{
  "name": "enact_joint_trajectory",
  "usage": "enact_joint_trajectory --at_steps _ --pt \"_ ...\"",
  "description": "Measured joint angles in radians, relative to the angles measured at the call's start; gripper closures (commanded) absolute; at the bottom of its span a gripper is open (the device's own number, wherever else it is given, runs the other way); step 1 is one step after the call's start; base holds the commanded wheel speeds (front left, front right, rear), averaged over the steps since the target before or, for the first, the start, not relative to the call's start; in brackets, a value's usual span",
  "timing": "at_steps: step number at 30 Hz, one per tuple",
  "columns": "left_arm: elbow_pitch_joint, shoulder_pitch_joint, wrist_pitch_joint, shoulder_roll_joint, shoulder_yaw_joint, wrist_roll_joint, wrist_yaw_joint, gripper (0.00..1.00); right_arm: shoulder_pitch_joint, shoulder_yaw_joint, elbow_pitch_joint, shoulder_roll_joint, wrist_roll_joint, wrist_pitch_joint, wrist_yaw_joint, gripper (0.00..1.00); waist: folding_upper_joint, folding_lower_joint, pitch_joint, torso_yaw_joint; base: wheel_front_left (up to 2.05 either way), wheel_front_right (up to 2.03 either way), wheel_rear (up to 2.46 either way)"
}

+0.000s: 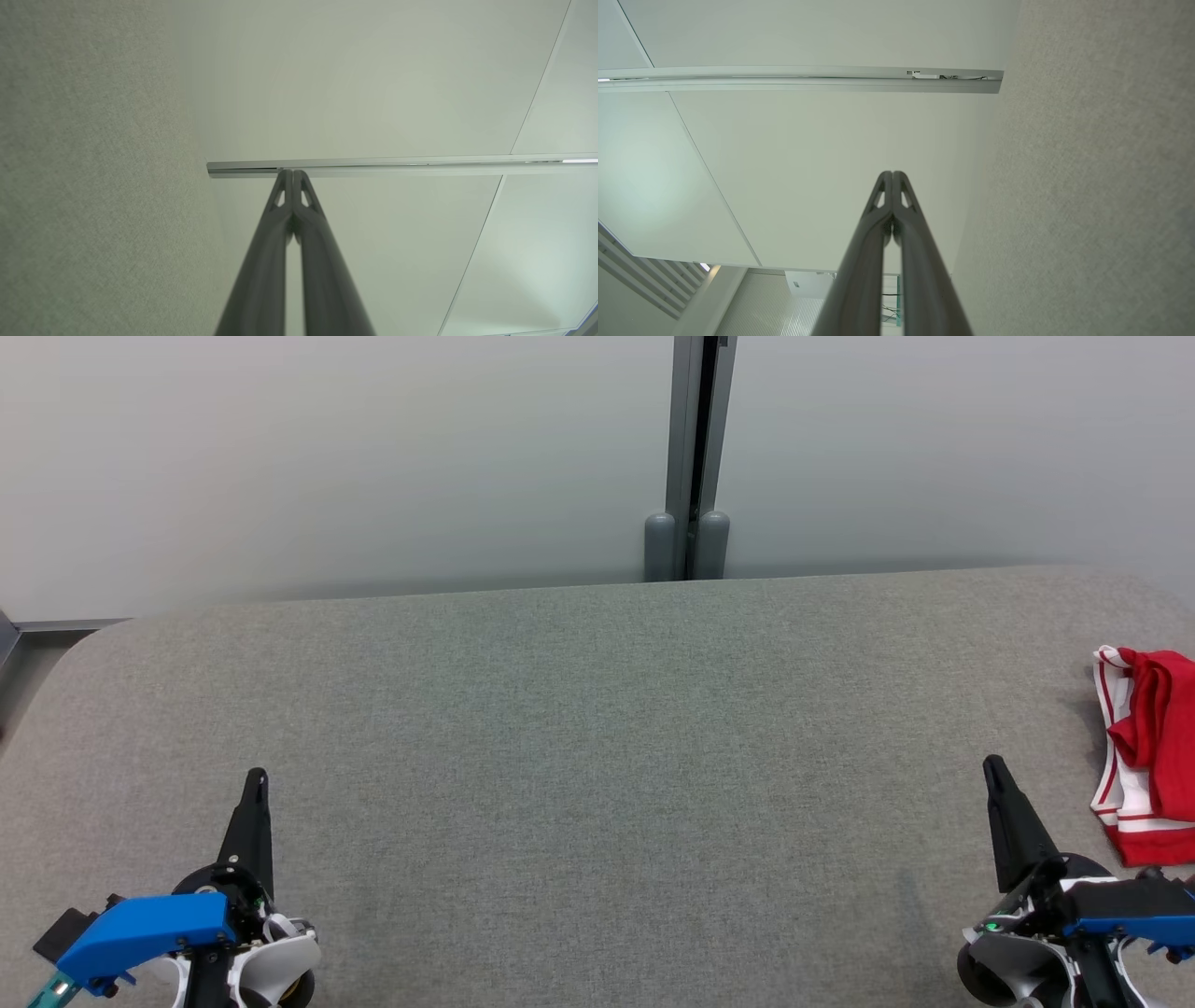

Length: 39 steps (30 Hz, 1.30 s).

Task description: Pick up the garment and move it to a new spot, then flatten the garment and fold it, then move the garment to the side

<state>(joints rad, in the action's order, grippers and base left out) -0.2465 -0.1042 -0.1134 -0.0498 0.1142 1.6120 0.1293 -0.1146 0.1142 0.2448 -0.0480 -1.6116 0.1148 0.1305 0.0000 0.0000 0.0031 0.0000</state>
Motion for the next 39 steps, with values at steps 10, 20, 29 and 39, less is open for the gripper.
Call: enact_joint_trajectory --at_steps 10,20,29,39 --pt "0.000 0.000 0.000 0.000 0.000 0.000 0.000 1.00 0.000 0.000 0.000 0.000 0.000 0.000 0.000 1.00 0.0000 -0.0001 0.000 0.000 0.00 0.00 0.00" --pt "0.000 0.000 0.000 0.000 0.000 0.000 0.000 1.00 0.000 0.000 0.000 0.000 0.000 0.000 0.000 1.00 0.0000 -0.0001 0.000 0.000 0.00 0.00 0.00" --pt "0.000 0.000 0.000 0.000 0.000 0.000 0.000 1.00 0.000 0.000 0.000 0.000 0.000 0.000 0.000 1.00 0.0000 -0.0001 0.000 0.000 0.00 0.00 0.00" --pt "0.000 0.000 0.000 0.000 0.000 0.000 0.000 1.00 0.000 0.000 0.000 0.000 0.000 0.000 0.000 1.00 0.0000 -0.0001 0.000 0.000 0.00 0.00 0.00"
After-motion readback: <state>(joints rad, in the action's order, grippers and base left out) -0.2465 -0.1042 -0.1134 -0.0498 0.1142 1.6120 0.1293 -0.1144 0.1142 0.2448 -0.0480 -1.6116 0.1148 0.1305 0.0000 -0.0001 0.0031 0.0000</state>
